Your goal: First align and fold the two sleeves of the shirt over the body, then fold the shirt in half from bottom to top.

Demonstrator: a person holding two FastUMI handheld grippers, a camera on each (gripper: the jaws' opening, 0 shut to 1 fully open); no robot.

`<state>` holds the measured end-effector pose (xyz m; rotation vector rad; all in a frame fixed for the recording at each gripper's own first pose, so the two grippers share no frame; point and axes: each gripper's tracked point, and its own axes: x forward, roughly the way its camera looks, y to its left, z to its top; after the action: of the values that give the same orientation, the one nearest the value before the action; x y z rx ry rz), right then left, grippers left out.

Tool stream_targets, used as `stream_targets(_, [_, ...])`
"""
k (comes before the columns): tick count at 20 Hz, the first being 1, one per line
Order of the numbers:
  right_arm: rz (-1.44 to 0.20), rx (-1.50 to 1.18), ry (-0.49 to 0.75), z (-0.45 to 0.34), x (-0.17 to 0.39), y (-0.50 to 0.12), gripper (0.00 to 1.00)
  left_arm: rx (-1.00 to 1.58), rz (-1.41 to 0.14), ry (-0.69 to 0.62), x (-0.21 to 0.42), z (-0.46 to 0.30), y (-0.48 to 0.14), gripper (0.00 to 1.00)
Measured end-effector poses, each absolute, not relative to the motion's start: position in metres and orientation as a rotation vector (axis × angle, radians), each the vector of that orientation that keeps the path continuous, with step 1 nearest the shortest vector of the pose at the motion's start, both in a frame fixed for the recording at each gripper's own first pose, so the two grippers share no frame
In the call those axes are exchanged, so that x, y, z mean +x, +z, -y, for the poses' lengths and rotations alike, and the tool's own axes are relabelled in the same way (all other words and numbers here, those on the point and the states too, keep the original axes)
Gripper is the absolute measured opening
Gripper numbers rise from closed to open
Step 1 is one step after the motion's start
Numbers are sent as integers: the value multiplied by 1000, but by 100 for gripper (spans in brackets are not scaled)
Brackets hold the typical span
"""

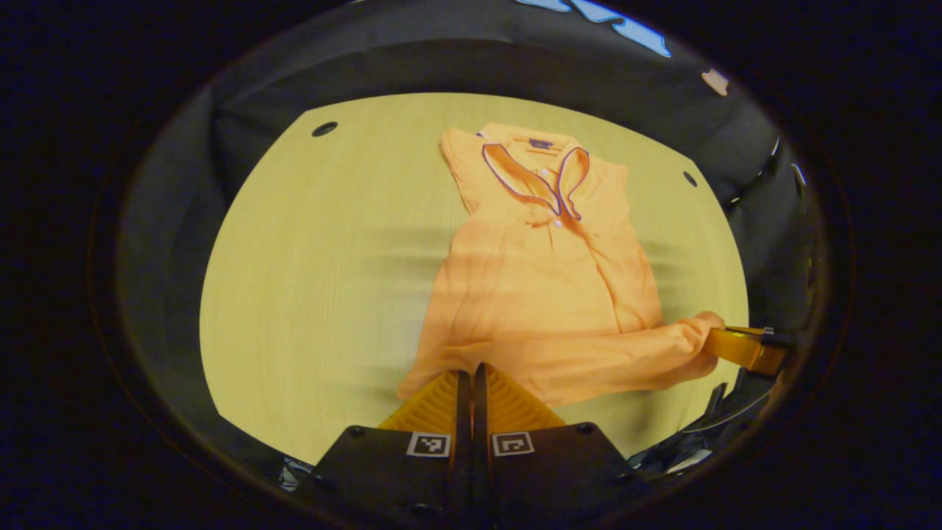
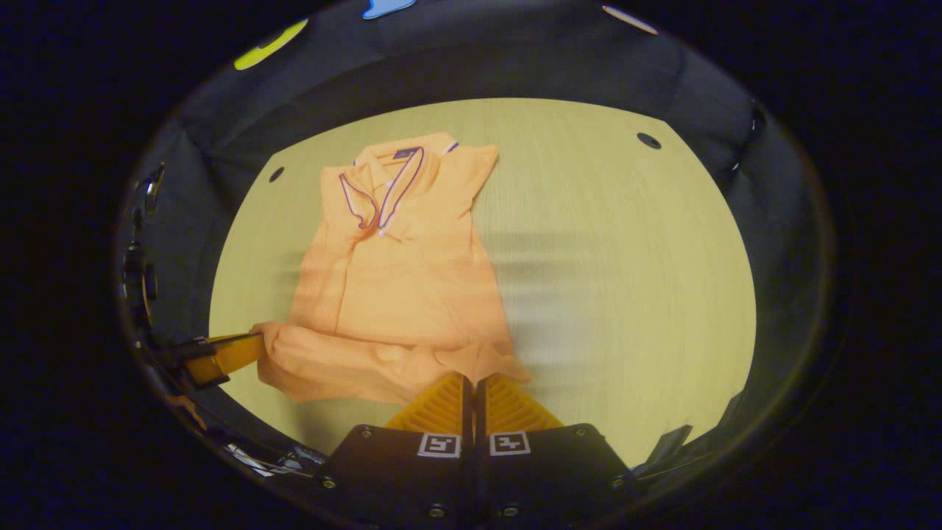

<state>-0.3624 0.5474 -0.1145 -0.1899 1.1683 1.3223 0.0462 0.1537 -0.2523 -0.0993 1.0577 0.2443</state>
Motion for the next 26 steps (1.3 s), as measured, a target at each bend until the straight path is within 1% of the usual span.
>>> stream_targets(6, [-1128, -123, 1330, -617, -321, -87, 0, -80, -1000, 253, 129, -174, -228, 6])
stream_targets(8, [-1114, -102, 1329, -628, -310, -77, 0, -68, -981, 251, 160, -179, -223, 7])
stream_targets(14, [-1071, -18, 1317, -693, -283, -70, 0, 31, -901, 243, 244, -202, -207, 7])
stream_targets(17, [-1055, 13, 1303, -713, -273, -72, 0, 22, -834, 242, 291, -215, -196, 6])
stream_targets(20, [-1032, 59, 1292, -740, -263, -76, 0, 27, -814, 237, 337, -227, -214, 6])
stream_targets(26, [-1001, 101, 1267, -746, -262, -75, 0, 101, -763, 205, 381, -243, -241, 6])
